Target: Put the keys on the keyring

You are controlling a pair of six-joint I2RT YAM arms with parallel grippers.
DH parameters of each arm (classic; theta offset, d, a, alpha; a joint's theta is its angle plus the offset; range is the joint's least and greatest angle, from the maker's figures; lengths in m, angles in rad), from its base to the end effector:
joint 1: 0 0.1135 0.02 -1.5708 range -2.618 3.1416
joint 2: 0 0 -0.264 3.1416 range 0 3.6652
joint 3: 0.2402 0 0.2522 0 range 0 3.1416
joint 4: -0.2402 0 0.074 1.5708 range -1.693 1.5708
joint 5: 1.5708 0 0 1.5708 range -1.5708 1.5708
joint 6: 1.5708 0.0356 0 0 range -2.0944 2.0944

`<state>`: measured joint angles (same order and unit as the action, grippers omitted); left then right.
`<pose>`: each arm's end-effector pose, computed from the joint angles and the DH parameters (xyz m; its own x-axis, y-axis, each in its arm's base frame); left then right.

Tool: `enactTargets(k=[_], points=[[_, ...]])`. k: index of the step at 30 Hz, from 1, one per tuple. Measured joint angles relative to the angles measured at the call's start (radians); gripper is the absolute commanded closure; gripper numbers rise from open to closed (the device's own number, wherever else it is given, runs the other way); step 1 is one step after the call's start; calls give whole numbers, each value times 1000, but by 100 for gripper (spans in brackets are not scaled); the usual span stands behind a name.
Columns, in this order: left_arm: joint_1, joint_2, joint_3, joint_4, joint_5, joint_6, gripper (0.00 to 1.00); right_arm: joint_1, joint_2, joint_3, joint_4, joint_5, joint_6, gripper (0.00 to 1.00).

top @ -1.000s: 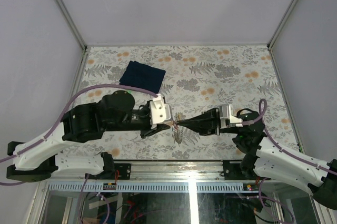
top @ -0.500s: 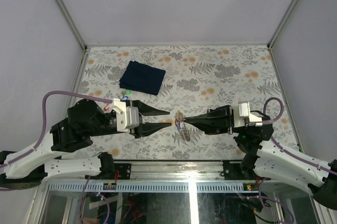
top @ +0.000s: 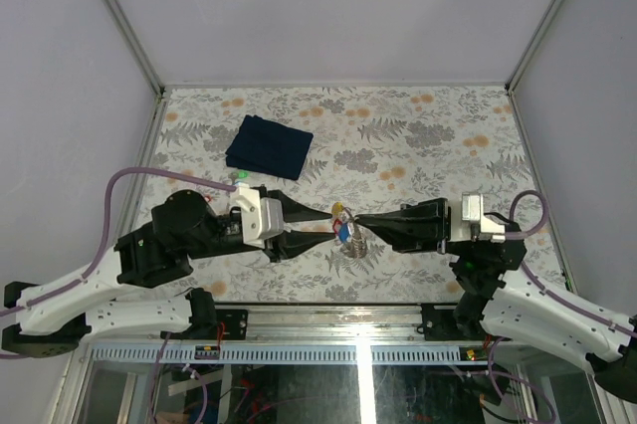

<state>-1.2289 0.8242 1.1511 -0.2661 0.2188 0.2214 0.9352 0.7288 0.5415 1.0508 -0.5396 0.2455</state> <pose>0.0470 -0.1552 0.4494 0.2378 -0.0288 -0.9709 0.9636 0.1327 0.2321 0.0701 0.1258 0.3821 0.2218 0.6518 -0.7252 -0.9716 0.0848 -0.2209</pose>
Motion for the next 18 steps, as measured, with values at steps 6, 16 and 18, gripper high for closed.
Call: enactTargets(k=[6, 16, 18], points=[[0, -20, -62, 14, -137, -71, 58, 0, -98, -1, -195, 79, -103, 100], [175, 21, -142, 22, -294, -215, 49, 0, -204, 0, -684, 275, -238, 100], [319, 30, -164, 23, -254, -253, 46, 0, -211, 2, -784, 316, -253, 100]])
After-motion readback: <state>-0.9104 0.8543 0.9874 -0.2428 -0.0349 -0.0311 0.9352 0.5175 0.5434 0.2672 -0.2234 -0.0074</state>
